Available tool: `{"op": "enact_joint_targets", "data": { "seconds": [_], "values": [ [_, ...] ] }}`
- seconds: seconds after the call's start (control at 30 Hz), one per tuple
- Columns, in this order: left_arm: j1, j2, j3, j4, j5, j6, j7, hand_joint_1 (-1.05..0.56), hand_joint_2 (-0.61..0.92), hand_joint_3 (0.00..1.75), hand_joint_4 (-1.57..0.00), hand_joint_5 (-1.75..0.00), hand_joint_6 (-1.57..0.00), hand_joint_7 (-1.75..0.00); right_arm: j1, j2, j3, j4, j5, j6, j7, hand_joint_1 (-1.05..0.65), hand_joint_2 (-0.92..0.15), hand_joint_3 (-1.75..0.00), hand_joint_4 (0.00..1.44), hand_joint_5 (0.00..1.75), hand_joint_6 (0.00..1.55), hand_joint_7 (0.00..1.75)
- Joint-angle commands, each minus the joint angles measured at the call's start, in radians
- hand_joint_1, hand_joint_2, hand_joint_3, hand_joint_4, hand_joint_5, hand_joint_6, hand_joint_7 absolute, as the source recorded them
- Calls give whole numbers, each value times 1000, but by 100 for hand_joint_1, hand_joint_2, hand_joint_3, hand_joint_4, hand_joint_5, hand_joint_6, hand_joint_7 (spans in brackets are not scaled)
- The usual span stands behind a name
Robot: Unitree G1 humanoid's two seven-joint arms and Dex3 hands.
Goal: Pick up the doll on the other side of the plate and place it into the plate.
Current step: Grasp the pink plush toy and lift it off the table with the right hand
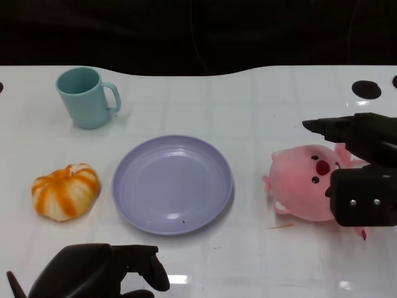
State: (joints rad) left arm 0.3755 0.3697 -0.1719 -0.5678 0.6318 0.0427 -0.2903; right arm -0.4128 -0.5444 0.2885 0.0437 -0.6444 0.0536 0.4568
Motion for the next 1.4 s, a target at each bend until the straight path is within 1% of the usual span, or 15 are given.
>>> {"op": "enact_joint_targets", "data": {
  "seconds": [0.03,0.4,0.77,0.9,0.93,0.97,1.0,1.1,1.17,1.2,1.23,1.3,1.33,1.37,1.4],
  "values": [
    [4,4,0,-16,2,7,-6,-30,92,36,-65,-153,-75,-83,-37,6,32,75,-23,-13,-12,-81,-91,-2,0,14,11,0],
    [9,3,-6,-29,8,14,-6,-29,92,35,-67,-152,-77,-81,-157,86,129,383,-66,-56,-72,-83,-92,-3,1,16,10,0],
    [13,2,-13,-45,16,32,-12,-30,92,36,-66,-152,-76,-81,-261,149,209,677,-94,-142,-201,-85,-92,-7,9,20,18,3],
    [13,0,-17,-51,15,38,-12,-30,92,36,-65,-151,-76,-80,-270,157,214,730,-91,-170,-281,-81,-92,-8,21,25,30,8],
    [12,-3,-19,-53,13,39,-12,-30,92,36,-66,-151,-77,-81,-267,163,207,745,-87,-179,-324,-68,-91,-4,45,26,53,9],
    [11,-4,-22,-55,17,40,-11,-29,92,36,-66,-151,-77,-81,-263,175,188,766,-67,-192,-366,-60,-91,-2,60,25,65,8],
    [10,-5,-24,-57,20,42,-10,-30,92,36,-66,-151,-77,-81,-262,183,176,783,-51,-202,-394,-44,-91,-1,75,45,84,9],
    [9,-6,-27,-56,26,42,-7,-30,92,36,-67,-152,-77,-81,-270,200,163,830,-28,-226,-460,-23,-92,-11,85,98,111,13],
    [8,-9,-29,-59,27,47,-10,-29,92,36,-67,-152,-77,-81,-277,200,170,851,-32,-243,-483,-19,-92,-14,86,110,116,14],
    [6,-11,-30,-61,29,51,-13,-29,92,36,-67,-152,-77,-81,-281,198,174,860,-35,-257,-495,-17,-89,-21,86,134,121,26],
    [5,-12,-31,-62,30,55,-14,-29,92,36,-67,-153,-77,-81,-283,196,178,867,-38,-269,-505,-18,-79,-42,83,156,113,59],
    [4,-13,-32,-62,30,57,-15,-29,92,36,-67,-153,-77,-81,-287,193,186,877,-47,-288,-531,-20,-68,-66,81,169,99,97],
    [3,-13,-33,-62,30,57,-14,-29,92,36,-67,-153,-77,-82,-288,192,189,878,-52,-292,-539,-23,-67,-69,80,162,93,98],
    [3,-13,-33,-61,29,56,-13,-29,92,35,-67,-153,-77,-82,-290,191,195,879,-59,-294,-550,-24,-69,-65,80,152,94,88],
    [2,-13,-32,-58,28,54,-11,-29,92,35,-67,-153,-77,-82,-291,190,200,879,-64,-296,-559,-25,-71,-61,77,155,91,94]
  ]
}}
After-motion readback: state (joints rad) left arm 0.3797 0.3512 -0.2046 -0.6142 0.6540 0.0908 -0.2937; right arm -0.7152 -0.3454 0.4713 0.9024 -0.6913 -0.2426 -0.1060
